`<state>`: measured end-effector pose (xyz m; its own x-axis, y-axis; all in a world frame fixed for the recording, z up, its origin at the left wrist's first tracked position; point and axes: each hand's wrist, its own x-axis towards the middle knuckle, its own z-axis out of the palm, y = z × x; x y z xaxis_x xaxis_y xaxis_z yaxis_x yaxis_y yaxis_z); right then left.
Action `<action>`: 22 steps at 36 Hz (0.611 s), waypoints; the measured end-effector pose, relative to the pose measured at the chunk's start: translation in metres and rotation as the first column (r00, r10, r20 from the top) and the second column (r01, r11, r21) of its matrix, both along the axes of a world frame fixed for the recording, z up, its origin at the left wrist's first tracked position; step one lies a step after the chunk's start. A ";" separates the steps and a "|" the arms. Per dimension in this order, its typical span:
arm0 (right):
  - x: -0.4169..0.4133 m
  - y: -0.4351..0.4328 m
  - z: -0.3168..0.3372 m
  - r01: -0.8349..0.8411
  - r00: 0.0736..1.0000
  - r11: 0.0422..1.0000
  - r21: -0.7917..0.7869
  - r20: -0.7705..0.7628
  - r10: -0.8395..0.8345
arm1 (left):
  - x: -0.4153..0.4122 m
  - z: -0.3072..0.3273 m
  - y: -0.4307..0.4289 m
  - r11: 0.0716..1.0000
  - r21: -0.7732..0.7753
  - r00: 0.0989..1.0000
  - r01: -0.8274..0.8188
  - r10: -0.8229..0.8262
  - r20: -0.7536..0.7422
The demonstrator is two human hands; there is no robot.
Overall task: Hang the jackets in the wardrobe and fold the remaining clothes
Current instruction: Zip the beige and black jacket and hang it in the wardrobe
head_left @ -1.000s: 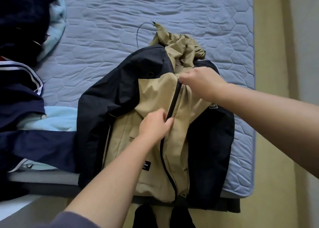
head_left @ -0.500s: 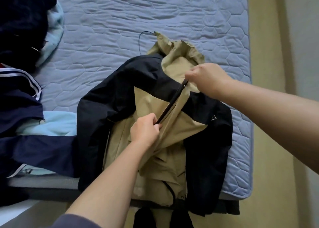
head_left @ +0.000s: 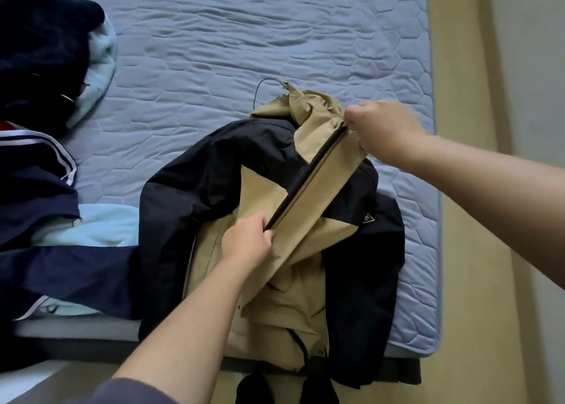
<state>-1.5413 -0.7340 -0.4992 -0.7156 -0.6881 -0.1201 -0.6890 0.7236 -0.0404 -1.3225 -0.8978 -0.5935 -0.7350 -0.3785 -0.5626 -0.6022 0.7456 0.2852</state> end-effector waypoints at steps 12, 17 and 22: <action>0.036 0.007 0.040 -0.001 0.995 0.955 -0.297 0.098 0.031 | -0.119 0.100 -0.002 0.912 0.047 0.816 0.408 -0.341 -0.467; 0.055 0.015 0.056 0.028 0.990 0.925 -0.379 0.136 0.026 | -0.161 0.136 -0.005 0.707 -0.001 0.672 0.707 -0.673 -0.309; 0.076 0.022 0.059 0.159 0.978 0.918 -0.363 0.189 -0.094 | -0.164 0.156 -0.013 0.729 -0.077 0.662 0.680 -0.655 -0.364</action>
